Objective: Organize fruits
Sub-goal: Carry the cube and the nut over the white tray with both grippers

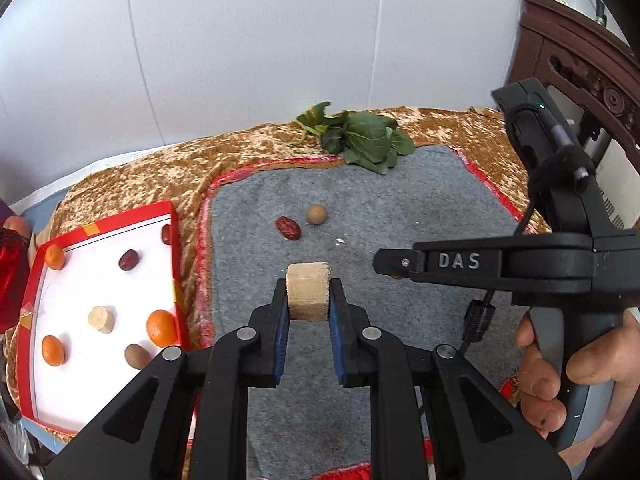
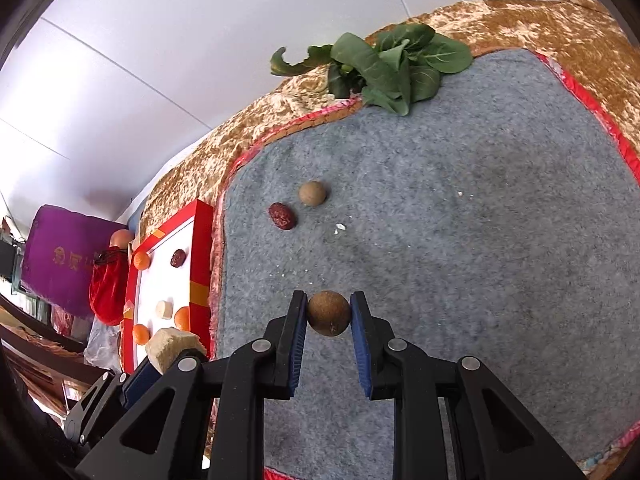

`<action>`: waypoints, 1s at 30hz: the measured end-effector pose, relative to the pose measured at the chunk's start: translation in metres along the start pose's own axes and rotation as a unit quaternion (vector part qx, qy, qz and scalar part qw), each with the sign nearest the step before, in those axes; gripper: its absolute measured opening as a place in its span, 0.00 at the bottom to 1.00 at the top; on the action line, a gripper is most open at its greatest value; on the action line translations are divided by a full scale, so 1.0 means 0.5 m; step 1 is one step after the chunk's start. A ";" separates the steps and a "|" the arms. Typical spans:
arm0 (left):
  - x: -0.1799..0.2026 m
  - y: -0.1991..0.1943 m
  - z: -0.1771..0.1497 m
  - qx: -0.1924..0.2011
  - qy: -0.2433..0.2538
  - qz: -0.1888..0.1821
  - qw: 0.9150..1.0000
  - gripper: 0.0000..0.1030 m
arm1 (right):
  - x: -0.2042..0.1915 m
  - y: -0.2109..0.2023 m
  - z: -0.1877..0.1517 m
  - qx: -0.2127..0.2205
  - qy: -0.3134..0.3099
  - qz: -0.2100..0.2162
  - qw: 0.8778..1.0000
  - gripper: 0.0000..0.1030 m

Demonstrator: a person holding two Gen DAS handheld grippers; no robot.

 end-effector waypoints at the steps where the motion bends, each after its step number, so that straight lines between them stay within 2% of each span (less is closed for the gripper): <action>1: -0.004 0.002 -0.001 -0.002 -0.002 0.003 1.000 0.15 | -0.003 0.002 -0.002 0.000 -0.002 0.000 1.000 0.21; 9: -0.021 0.016 -0.025 -0.023 -0.005 0.017 1.000 0.15 | -0.012 0.016 -0.015 -0.008 -0.005 -0.003 1.000 0.21; 17: -0.036 0.004 -0.027 -0.018 -0.007 0.024 1.000 0.15 | -0.028 0.018 -0.023 -0.002 -0.016 -0.002 1.000 0.21; 30: -0.129 -0.034 -0.038 -0.011 -0.028 0.070 0.997 0.15 | -0.124 0.038 -0.053 0.006 -0.063 0.031 0.998 0.21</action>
Point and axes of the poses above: each gripper's, at about its wrist camera, not at the fingertips, and y roughly the way its jaws point, x to its right, z to its top, the point moved 3 cm from there along y, roughly the way its jaws point, and after that the axes turned 15 degrees about x, right-handed, at the moved point
